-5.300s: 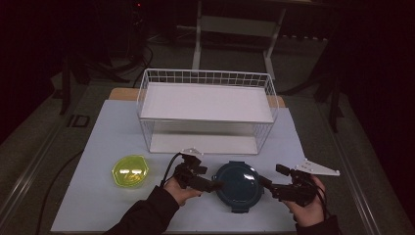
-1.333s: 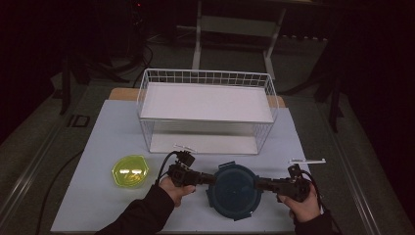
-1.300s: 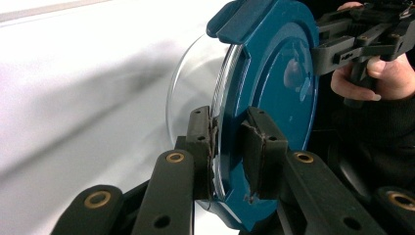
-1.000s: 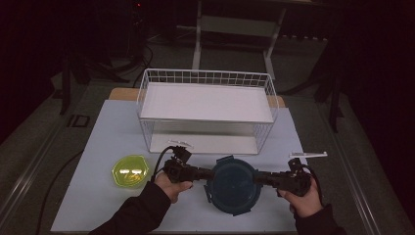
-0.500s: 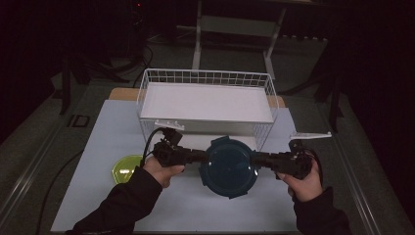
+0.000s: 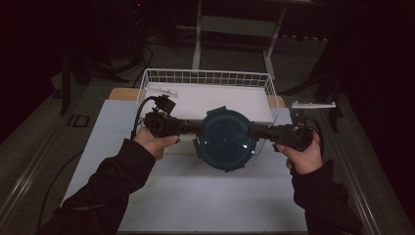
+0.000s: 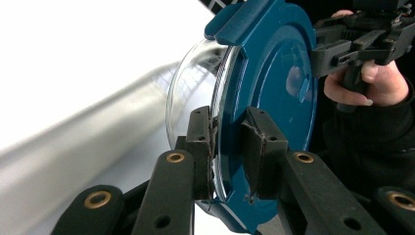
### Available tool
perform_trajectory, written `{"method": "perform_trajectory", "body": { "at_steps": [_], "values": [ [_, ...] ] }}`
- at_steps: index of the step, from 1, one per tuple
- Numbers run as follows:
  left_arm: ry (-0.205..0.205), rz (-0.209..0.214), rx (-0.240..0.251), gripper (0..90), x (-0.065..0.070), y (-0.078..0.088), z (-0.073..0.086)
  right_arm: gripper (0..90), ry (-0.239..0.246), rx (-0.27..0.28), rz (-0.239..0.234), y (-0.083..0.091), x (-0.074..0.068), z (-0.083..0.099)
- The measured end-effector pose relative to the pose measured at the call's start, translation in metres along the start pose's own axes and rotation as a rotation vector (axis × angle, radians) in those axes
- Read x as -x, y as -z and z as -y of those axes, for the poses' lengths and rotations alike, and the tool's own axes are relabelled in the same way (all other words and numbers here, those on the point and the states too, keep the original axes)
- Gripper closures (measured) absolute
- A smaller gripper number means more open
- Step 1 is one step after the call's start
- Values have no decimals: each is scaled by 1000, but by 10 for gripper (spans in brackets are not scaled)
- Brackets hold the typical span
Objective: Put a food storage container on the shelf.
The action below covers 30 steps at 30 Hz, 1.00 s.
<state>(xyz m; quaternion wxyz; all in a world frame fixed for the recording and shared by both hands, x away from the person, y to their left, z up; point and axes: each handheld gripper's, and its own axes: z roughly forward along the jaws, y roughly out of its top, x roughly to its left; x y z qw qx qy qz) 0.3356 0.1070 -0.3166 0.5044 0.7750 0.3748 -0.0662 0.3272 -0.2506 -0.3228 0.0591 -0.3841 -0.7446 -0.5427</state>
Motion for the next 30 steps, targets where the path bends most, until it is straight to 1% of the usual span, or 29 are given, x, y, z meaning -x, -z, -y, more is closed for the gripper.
{"method": "perform_trajectory", "body": {
  "at_steps": [1,2,4,5,6,7,9,10,11,12,13,14,15,16,20,22,23,24,25,26,27,28,29,30],
  "values": [
    [-8,-6,7,737,0,3,-6,580,-2,4,-4,-1,0,-4],
    [-13,-10,3,736,-1,5,-12,580,-7,14,-7,-1,1,-9],
    [-21,-21,18,736,-2,9,-24,580,-19,25,-16,-3,2,-18],
    [-19,-26,15,736,-4,11,-30,580,-23,30,-21,-4,4,-23],
    [-11,-35,22,735,-5,12,-35,580,-32,33,-25,-5,6,-28],
    [-16,-39,14,734,-8,12,-41,580,-41,42,-28,-6,8,-32],
    [-6,-55,31,732,-12,12,-50,580,-59,47,-30,-10,13,-40],
    [-1,-61,29,732,-14,12,-54,580,-70,47,-32,-12,16,-44],
    [8,-71,43,732,-16,11,-57,580,-81,49,-33,-14,20,-47],
    [12,-77,40,731,-18,10,-61,579,-100,52,-41,-16,23,-49],
    [22,-82,40,731,-19,10,-65,578,-108,54,-43,-17,27,-52],
    [29,-90,46,730,-21,9,-67,578,-124,55,-49,-19,31,-54],
    [30,-95,43,730,-23,8,-71,577,-138,61,-53,-20,34,-56],
    [36,-104,52,730,-24,8,-72,577,-148,61,-54,-22,36,-57],
    [53,-131,41,728,-32,5,-76,575,-193,57,-54,-31,46,-61],
    [68,-143,41,727,-38,3,-77,573,-206,50,-45,-36,49,-62],
    [81,-141,42,727,-41,2,-78,572,-209,50,-37,-38,51,-62],
    [101,-136,55,727,-44,2,-78,572,-218,51,-34,-40,52,-63],
    [101,-136,55,727,-44,2,-78,572,-218,51,-34,-40,52,-63],
    [119,-127,65,728,-47,1,-79,569,-229,68,-30,-42,55,-66],
    [124,-121,63,728,-48,0,-80,568,-233,69,-26,-42,56,-67],
    [124,-121,63,729,-48,0,-80,565,-238,70,-15,-43,57,-68],
    [147,-129,45,731,-53,-3,-83,567,-235,61,5,-44,58,-70],
    [150,-140,38,732,-55,-5,-83,628,-226,58,32,-45,58,-72]
  ]
}}
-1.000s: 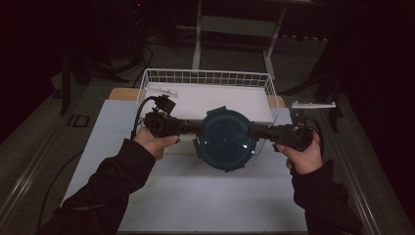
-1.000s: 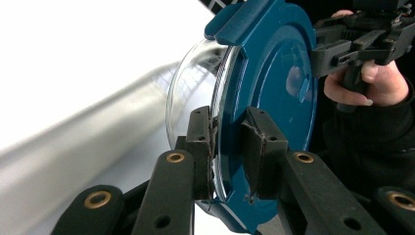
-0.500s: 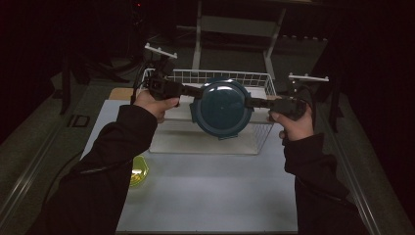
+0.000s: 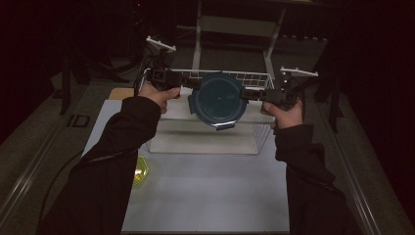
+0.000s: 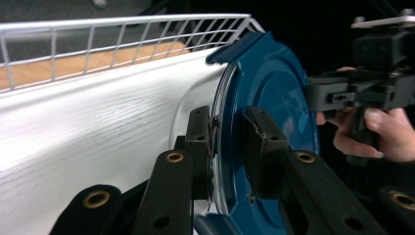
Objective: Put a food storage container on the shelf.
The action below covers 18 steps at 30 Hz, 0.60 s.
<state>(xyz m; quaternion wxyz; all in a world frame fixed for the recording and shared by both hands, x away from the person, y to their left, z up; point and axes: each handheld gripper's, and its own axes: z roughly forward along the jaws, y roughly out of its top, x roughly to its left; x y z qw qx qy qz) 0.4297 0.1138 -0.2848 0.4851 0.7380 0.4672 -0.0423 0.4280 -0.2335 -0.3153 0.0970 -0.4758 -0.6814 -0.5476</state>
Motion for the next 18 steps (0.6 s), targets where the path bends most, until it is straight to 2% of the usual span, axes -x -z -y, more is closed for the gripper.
{"method": "perform_trajectory", "body": {
  "at_steps": [1,2,3,4,7,10,11,12,13,14,16,18],
  "values": [
    [4,-18,-19,733,-3,-4,0,676,1,12,9,0,0,-1],
    [7,-36,-34,736,-6,-9,0,661,4,-10,44,-2,-1,-2],
    [61,0,-4,779,-12,-11,1,611,1,-41,56,-6,0,-3],
    [68,9,-2,784,-14,-12,1,613,-13,-42,58,-10,2,-2],
    [67,18,12,779,-16,-15,2,612,1,-34,69,-12,0,-2],
    [43,3,11,775,-14,-15,1,604,12,-35,80,-13,-3,-2],
    [26,-20,-1,755,-12,-16,1,592,18,-34,88,-13,-3,-3],
    [26,-20,-1,723,-12,-16,1,592,18,-34,88,-13,-3,-3],
    [24,-21,7,690,-12,-20,3,595,36,-33,110,-14,-6,-4],
    [19,-35,16,671,-11,-20,3,595,38,-30,116,-15,-7,-4],
    [26,-44,35,617,-13,-19,4,577,45,-22,119,-14,-9,-5],
    [26,-44,35,608,-13,-19,4,577,54,-18,117,-14,-10,-5]
  ]
}}
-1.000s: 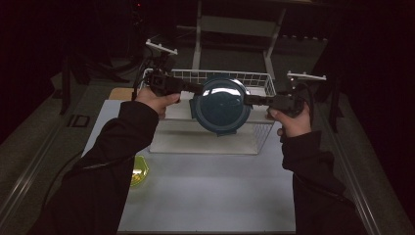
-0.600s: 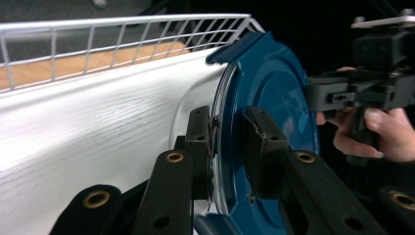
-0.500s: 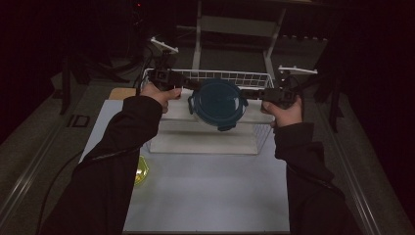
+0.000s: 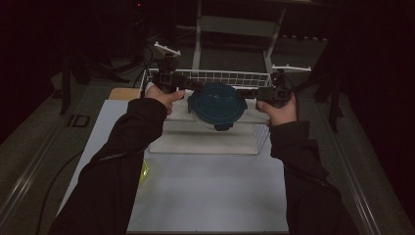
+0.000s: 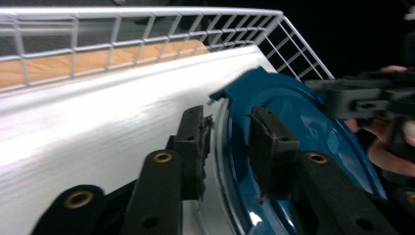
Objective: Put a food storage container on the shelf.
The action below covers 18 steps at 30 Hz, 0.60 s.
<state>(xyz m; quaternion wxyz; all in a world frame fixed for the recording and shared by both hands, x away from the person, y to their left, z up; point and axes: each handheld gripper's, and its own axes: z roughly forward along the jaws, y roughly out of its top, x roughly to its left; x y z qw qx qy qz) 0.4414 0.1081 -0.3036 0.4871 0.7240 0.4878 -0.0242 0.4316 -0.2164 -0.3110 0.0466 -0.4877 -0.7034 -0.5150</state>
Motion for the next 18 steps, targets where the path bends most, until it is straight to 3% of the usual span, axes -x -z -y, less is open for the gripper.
{"method": "perform_trajectory", "body": {
  "at_steps": [1,5,6,7,8,11,14,16,17,18],
  "values": [
    [-17,-19,47,572,0,7,0,538,29,1,14,2,-4,0],
    [-51,-24,97,476,6,16,3,519,54,18,22,6,-9,0],
    [-74,-19,137,459,11,21,7,500,84,43,26,11,-13,1],
    [-74,-19,137,442,11,21,7,500,84,43,26,11,-13,1],
    [-76,-16,156,428,15,25,11,488,114,65,29,18,-20,3],
    [-77,-4,156,428,18,28,14,475,145,69,43,22,-26,5],
    [-106,33,157,416,25,32,21,470,161,79,38,28,-32,8],
    [-144,44,157,377,31,34,28,463,208,74,25,34,-41,18],
    [-164,50,155,377,34,35,31,463,208,74,25,34,-41,18],
    [-199,67,160,335,39,38,39,460,227,74,0,38,-47,26]
  ]
}}
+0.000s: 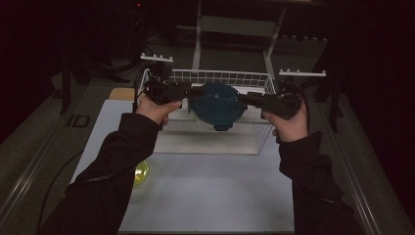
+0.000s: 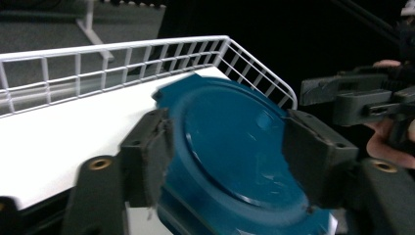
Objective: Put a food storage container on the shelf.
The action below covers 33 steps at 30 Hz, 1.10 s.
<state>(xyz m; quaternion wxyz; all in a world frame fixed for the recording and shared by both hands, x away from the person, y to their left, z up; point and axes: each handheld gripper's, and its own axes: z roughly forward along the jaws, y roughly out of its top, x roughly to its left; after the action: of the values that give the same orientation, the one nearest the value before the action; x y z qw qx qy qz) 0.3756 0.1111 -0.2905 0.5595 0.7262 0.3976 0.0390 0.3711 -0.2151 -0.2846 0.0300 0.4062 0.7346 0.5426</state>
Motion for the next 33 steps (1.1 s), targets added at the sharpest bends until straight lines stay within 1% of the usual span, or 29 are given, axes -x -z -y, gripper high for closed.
{"method": "perform_trajectory", "body": {
  "at_steps": [1,2,3,4,5,6,7,8,9,10,12,13,15,16,17,18,19,20,21,22,23,24,27,28,29,30,31,32,33],
  "values": [
    [0,0,0,315,0,0,0,460,0,0,0,0,0,0],
    [-24,27,9,292,6,3,6,452,40,-7,-7,3,-9,6],
    [-24,27,9,275,6,3,6,452,45,-2,-22,6,-13,9],
    [-35,36,27,253,12,7,11,454,46,3,-33,8,-16,13],
    [-35,36,27,233,12,7,11,454,46,3,-33,8,-16,13],
    [-35,36,27,233,12,7,11,454,62,3,-36,10,-20,17],
    [-56,49,44,168,18,11,16,469,80,-3,-52,13,-27,26],
    [-65,44,49,168,20,12,18,469,80,-3,-52,13,-27,26],
    [-95,41,69,133,26,18,24,498,89,-17,-65,14,-31,36],
    [-95,41,69,126,26,18,24,500,92,-22,-69,14,-33,41],
    [-114,48,83,105,32,22,30,508,96,-28,-75,15,-34,46],
    [-129,50,88,52,36,26,36,554,96,-35,-83,15,-35,55],
    [-129,52,96,15,38,28,41,586,92,-40,-88,14,-35,62],
    [-131,54,101,15,39,30,45,586,92,-40,-88,14,-35,62],
    [-145,51,102,15,42,32,53,653,88,-53,-90,12,-35,68],
    [-145,51,102,14,42,32,53,653,88,-53,-90,12,-35,68],
    [-163,45,90,11,45,32,62,723,90,-73,-78,8,-34,74],
    [-163,45,90,10,45,32,62,723,90,-73,-78,8,-34,74],
    [-177,40,81,10,48,32,72,802,77,-78,-67,3,-33,78],
    [-177,40,81,10,48,32,72,837,80,-89,-58,1,-33,80],
    [-193,32,71,10,49,31,81,871,78,-94,-52,-2,-32,82],
    [-193,32,71,10,49,31,81,895,68,-96,-50,-4,-31,84],
    [-211,23,61,10,51,30,97,896,61,-105,-45,-10,-30,86],
    [-211,23,61,10,51,30,97,896,61,-105,-45,-10,-30,86],
    [-214,19,59,10,51,29,105,897,54,-101,-45,-14,-29,87],
    [-214,19,59,10,51,29,105,897,54,-101,-45,-14,-29,87],
    [-213,16,56,10,51,27,113,897,48,-99,-50,-17,-29,86],
    [-213,16,56,10,51,27,113,897,49,-97,-49,-19,-29,86],
    [-215,19,53,10,51,26,119,897,51,-95,-47,-21,-29,85]
  ]
}}
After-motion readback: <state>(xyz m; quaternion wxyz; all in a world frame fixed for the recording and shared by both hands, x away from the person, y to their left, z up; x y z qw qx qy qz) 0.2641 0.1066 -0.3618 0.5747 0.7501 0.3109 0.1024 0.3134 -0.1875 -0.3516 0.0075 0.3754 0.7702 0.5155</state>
